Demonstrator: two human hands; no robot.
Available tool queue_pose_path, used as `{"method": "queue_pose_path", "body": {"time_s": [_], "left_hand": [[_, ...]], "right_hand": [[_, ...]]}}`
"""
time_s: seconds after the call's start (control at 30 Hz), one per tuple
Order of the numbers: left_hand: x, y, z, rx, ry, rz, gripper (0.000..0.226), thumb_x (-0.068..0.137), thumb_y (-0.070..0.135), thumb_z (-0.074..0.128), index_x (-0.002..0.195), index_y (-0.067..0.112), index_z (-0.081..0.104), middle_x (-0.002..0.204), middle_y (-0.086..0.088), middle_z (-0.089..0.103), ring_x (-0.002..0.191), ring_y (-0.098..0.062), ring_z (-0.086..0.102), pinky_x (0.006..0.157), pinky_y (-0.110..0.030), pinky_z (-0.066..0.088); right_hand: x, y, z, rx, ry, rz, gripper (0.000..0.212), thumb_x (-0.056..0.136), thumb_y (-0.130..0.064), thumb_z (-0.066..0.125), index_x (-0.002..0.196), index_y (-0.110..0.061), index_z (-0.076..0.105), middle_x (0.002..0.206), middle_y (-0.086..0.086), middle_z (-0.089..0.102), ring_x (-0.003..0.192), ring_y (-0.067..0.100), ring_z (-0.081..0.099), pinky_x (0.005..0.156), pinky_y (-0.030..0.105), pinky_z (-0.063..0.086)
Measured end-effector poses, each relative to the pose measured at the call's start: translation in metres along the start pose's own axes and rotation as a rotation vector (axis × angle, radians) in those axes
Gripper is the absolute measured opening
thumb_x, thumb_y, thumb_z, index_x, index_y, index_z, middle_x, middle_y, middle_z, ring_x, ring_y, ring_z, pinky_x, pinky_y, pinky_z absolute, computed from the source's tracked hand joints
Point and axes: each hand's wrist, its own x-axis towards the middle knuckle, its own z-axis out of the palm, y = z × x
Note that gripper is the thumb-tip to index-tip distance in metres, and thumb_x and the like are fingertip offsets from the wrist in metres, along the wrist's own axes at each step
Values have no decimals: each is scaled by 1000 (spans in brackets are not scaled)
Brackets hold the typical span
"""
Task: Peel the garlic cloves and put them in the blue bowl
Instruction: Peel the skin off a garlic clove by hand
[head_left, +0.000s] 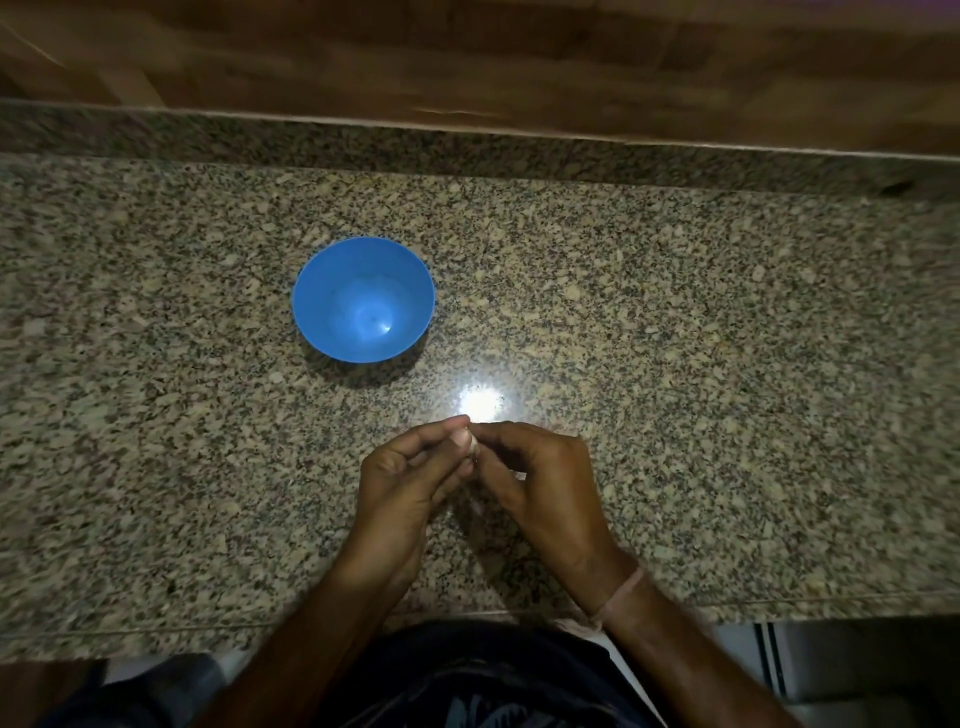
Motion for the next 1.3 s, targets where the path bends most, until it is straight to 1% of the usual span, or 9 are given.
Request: {"method": "queue_pose_path", "body": {"time_s": [0.3,0.4,0.47,0.53,0.73,0.87,1.03,1.23,1.3], "left_hand": [[-10,-3,2,5,0,21,30,87,13,72,117,6,74,110,-9,79,108,-19,75,85,-20,58],[-8,-2,0,-28,-10,6,33,86,15,71,118,7,74,113,-10,79,109,-19,75,84,-20,58],[-6,-3,-2,-83,-50,-15,33,89,13,67,122,6,71,119,-13,76,114,-20,73,86,-20,58],[-4,-4,-2,-139,-93,-39,34,92,11,62,125,5,68,127,-15,73,120,-22,70,90,-21,57],[-2,0,3,-229,-140,-61,37,92,10,57,128,4,64,124,-18,73,114,-24,73,87,-23,59],[2,2,6,-235,-165,-57,37,94,9,56,129,5,65,133,-19,69,124,-27,68,92,-22,57],[7,4,9,-205,-149,-23,30,92,10,59,111,17,81,132,-15,71,125,-23,67,92,-21,56],[12,4,12,-164,-138,4,30,93,8,58,120,6,71,122,-24,72,116,-31,72,90,-26,59],[14,7,14,-156,-121,-10,30,92,8,58,120,4,69,119,-23,74,113,-29,73,86,-24,60]], "right_hand": [[-12,-3,10,-140,60,-53,23,101,-24,64,119,-20,78,102,-7,78,88,6,71,75,35,58],[-13,-5,6,32,70,39,20,101,-19,70,118,-19,79,105,-10,79,94,4,74,82,33,61],[-12,-6,4,232,104,145,17,97,-13,76,112,-17,80,104,-10,79,98,10,75,85,39,63],[-11,-8,6,298,162,175,17,90,-10,82,106,-18,79,102,-10,76,97,15,74,84,41,63],[-7,-12,11,414,167,227,23,85,-1,84,102,-15,76,97,-4,76,89,11,72,81,26,59],[-2,-14,7,429,161,240,19,85,-1,83,98,-12,75,93,1,77,85,20,72,79,26,58],[4,-13,5,424,159,237,17,85,0,83,94,-11,75,90,1,77,85,24,72,80,33,60],[14,-10,0,443,134,249,18,83,0,85,93,-9,74,86,-2,76,78,9,68,76,25,57],[18,-8,0,432,127,265,18,83,0,84,92,-11,74,85,-4,75,78,9,68,75,31,60]]}}
